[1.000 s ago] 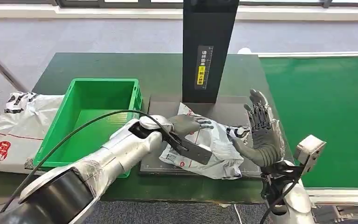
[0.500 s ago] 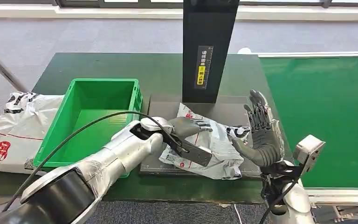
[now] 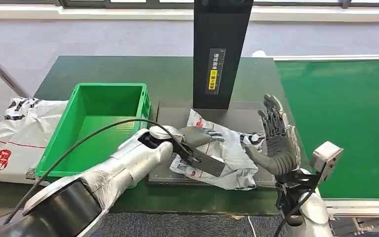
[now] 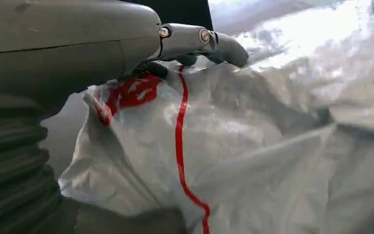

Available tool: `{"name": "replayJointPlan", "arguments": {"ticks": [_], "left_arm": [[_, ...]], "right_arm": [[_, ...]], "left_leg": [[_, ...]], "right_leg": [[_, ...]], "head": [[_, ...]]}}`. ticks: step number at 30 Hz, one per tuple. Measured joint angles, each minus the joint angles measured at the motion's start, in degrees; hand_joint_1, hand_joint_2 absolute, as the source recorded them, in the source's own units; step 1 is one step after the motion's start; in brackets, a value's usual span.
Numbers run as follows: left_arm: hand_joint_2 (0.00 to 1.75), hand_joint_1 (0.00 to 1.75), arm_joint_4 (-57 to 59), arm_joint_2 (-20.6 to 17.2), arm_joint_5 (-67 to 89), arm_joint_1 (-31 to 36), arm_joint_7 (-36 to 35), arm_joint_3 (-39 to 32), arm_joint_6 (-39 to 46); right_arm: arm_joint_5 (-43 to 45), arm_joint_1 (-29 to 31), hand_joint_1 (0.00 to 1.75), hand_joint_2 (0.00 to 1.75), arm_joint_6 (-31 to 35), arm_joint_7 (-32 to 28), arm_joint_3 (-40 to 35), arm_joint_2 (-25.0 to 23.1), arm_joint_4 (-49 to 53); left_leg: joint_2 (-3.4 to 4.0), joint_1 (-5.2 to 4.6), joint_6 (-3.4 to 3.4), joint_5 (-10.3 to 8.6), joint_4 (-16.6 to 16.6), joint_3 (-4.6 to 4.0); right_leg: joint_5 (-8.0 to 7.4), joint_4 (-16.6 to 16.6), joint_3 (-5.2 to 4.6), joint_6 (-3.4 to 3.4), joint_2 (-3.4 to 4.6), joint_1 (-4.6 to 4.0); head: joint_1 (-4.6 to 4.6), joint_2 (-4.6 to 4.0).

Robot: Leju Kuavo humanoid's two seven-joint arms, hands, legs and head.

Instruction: Moved the parcel from conveyor to table for the left to box.

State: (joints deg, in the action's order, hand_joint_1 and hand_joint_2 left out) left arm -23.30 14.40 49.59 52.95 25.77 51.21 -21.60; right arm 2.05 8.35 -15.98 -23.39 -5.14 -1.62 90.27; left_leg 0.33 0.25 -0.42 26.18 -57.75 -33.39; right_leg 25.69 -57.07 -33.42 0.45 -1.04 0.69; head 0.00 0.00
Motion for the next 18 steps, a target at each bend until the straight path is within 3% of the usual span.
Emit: {"name": "replayJointPlan", "arguments": {"ticks": [8,18], "left_arm": [[1.75,1.75,2.1,1.3,-1.6,-0.1,-3.4,1.0,-2.6],[1.75,1.75,2.7,0.2,-1.8,0.9,-3.4,2.2,-2.1]], "right_arm": [[-0.2,2.0,0.00,1.75,2.8,0.7,-0.9,-0.3,-1.6],[-0.7,-1.0,0.00,1.75,4.7,-0.3,-0.9,-0.2,0.4]], "left_leg": [[-0.03,0.00,0.01,0.00,0.0,0.09],[0.05,0.01,0.00,-0.01,0.0,0.11]], "right_leg": [[0.00,0.0,0.10,0.00,-0.04,0.00],[0.00,0.0,0.06,0.00,0.06,-0.01]], "head": [[0.00,0.00],[0.00,0.00]]}}
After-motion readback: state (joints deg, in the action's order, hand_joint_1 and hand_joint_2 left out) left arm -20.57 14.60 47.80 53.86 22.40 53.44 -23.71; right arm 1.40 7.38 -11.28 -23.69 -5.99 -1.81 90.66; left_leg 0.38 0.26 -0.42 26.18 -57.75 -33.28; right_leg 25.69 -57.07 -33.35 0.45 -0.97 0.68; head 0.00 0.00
